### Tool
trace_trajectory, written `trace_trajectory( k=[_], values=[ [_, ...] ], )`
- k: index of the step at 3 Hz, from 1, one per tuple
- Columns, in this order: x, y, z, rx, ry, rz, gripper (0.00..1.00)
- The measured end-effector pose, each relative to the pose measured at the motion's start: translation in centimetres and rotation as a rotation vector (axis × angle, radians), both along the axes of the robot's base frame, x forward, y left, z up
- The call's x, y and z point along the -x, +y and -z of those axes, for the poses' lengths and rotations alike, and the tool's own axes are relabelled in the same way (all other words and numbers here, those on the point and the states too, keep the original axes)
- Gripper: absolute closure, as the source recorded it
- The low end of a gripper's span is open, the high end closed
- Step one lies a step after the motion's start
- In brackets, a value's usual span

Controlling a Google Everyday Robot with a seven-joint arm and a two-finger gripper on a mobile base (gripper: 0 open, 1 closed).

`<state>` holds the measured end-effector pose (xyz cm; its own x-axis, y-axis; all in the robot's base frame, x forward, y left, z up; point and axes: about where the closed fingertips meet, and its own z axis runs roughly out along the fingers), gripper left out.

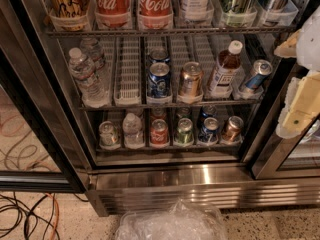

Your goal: Pick blue plastic bottle from top shelf of fridge

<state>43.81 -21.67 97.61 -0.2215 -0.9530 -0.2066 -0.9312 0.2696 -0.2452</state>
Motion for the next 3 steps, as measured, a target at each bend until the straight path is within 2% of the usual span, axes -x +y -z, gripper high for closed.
trace_trajectory(
  k=[1, 2, 3],
  values=[
    [0.0, 0.0, 0.0, 0.0, 0.0, 0.0, 0.0],
    [-0.3, 0.4, -0.1, -0.027, -0.013, 0.0, 0.0],
    [-0.8, 2.6, 0.4, -0.144, -0.05, -0.019, 0.0]
  ],
)
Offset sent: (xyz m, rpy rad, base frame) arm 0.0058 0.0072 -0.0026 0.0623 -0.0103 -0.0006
